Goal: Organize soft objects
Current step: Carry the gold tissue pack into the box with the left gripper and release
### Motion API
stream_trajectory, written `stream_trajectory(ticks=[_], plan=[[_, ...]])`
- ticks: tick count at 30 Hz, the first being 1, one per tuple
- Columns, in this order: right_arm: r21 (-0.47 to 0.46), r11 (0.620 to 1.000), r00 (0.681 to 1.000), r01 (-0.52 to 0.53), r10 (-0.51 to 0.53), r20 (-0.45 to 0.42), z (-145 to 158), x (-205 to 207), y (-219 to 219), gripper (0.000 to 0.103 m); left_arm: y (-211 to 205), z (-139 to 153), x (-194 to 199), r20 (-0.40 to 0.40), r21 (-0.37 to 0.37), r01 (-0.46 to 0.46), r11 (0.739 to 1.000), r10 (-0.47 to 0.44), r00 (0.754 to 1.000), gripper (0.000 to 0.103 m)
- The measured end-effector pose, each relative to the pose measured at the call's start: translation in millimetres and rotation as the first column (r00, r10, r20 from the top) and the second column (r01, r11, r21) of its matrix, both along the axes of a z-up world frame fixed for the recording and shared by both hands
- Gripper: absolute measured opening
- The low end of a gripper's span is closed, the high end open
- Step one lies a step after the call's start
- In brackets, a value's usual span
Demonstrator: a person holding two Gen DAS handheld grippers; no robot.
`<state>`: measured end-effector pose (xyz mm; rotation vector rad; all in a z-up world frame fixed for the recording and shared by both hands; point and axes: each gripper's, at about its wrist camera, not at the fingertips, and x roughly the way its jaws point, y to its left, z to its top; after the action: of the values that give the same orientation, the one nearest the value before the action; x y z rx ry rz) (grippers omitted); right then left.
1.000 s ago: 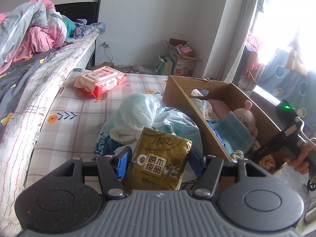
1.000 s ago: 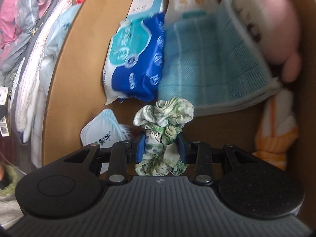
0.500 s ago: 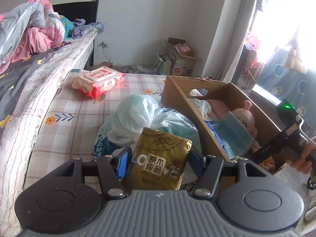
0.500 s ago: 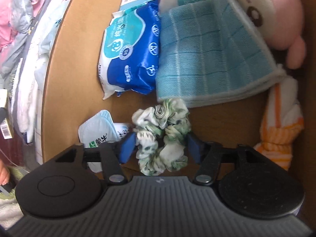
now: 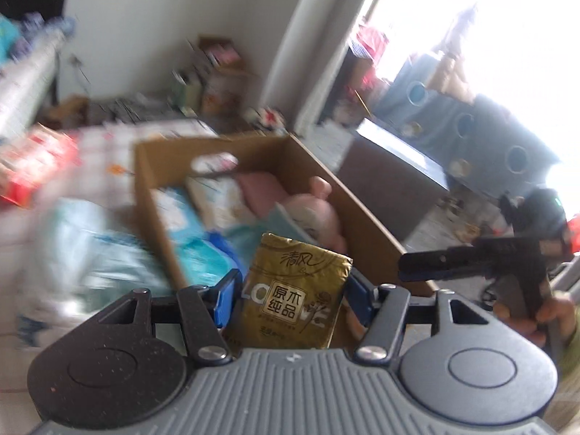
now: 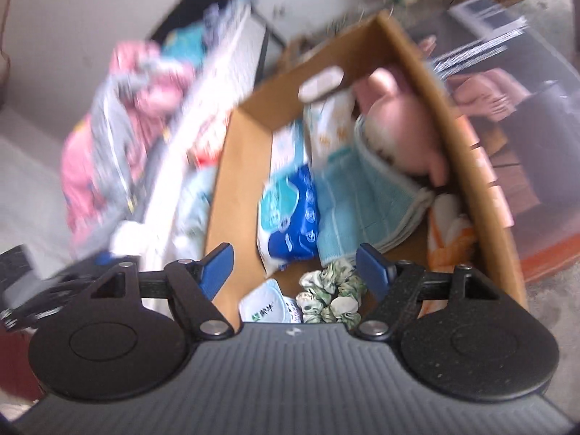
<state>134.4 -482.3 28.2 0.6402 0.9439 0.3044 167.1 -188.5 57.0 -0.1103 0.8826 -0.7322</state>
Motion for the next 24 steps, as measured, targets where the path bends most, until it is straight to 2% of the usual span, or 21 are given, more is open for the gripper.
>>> stream_trajectory(ticks=[2,5,8,11,13,16,21,24], plan=[[0.022,0.999,0.998,0.047,-0.048,0.028,3.4,-18.2,-13.7,0.076,-29.5,-12.8,13.6,-0.086,-0.021,0.038,0.999,-0.039,0.996,0.062],[0.05,0.992,0.992,0.113,-0.115,0.041,5.7,-47.8,-30.2,0.077,-71.6,-38.9,27.8,-0.193,-0.015,0.053,0.998,-0.055,0.98,0.062],[0.077,0.983,0.984,0.167,-0.17,0.043,5.7,-74.2,-46.2,0.077,-102.3,-71.3,35.2,-0.268,0.012,0.039,0.999,-0.035,0.963,0.063],[0.092,0.974,0.976,0.206,-0.211,0.05,0.0,-94.2,-54.8,0.078,-119.1,-104.3,43.0,-0.351,0.071,0.029,0.997,-0.003,0.936,0.063],[0.098,0.97,0.972,0.224,-0.23,0.053,-4.0,-103.2,-59.1,0.079,-120.2,-114.2,44.4,-0.37,0.078,0.01,0.997,0.019,0.929,0.063],[0.108,0.964,0.967,0.241,-0.248,0.053,-9.0,-112.8,-63.6,0.079,-112.1,-113.8,42.0,-0.372,0.056,-0.009,0.998,0.029,0.928,0.064],[0.142,0.956,0.962,0.257,-0.267,0.054,-16.7,-115.8,-62.0,0.079,-91.3,-86.8,38.4,-0.319,0.019,-0.038,0.999,0.042,0.947,0.067],[0.13,0.956,0.956,0.264,-0.277,0.093,-11.8,-115.3,-52.8,0.079,-76.6,-66.7,28.4,-0.267,-0.002,-0.047,0.999,0.045,0.963,0.073]])
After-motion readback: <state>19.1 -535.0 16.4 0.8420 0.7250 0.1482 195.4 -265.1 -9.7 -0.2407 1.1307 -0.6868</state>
